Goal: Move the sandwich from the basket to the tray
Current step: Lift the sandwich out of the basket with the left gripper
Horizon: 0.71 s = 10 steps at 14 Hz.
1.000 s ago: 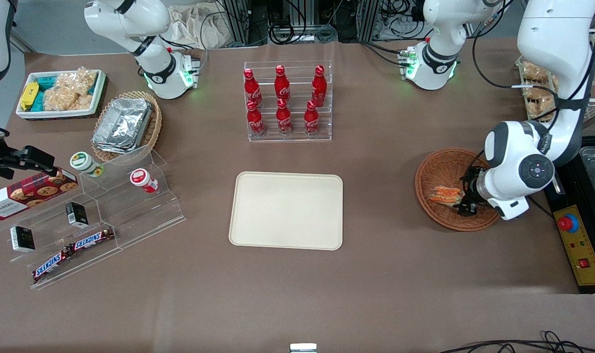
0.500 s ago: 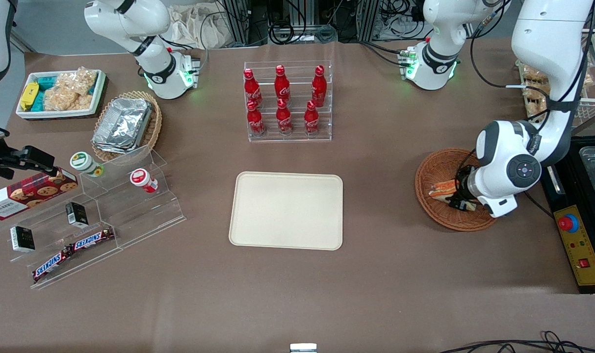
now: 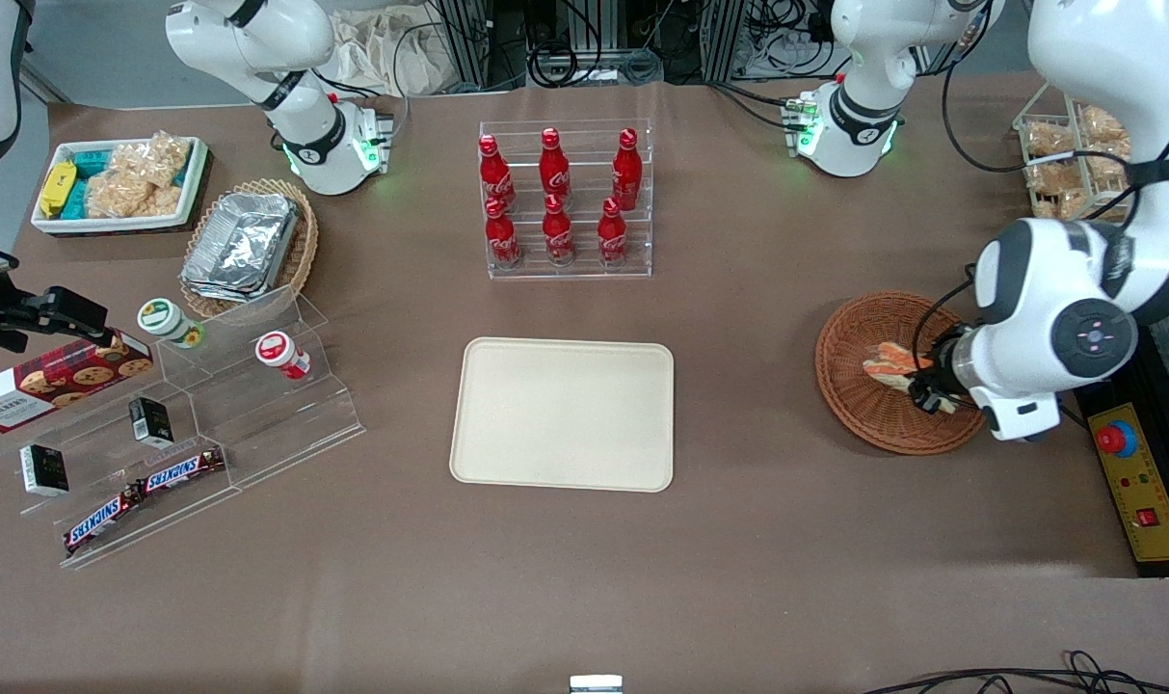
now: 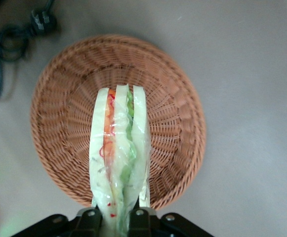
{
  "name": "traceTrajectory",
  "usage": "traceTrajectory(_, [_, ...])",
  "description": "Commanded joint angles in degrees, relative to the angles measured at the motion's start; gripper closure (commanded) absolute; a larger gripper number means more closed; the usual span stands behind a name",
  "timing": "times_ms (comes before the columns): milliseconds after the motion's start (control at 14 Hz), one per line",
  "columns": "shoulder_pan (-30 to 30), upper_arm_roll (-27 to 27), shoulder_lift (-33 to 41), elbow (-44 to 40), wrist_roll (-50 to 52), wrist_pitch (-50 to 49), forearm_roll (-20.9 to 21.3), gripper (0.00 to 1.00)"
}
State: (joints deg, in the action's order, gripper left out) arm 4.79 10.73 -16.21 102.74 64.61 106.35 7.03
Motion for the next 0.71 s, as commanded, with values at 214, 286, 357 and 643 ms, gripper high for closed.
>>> traceTrajectory(214, [-0.5, 11.4, -0.5, -13.7, -27.6, -10.2, 1.2, 1.0])
traceTrajectory(286, [-1.2, 13.5, -1.7, -14.9, -33.5, -9.7, 1.2, 1.0])
traceTrajectory(357, [-2.9, 14.7, -4.2, -16.8, -38.5, -9.4, 1.2, 1.0])
traceTrajectory(643, [-14.2, 14.8, -17.3, -28.3, -41.0, -7.2, 2.2, 1.0])
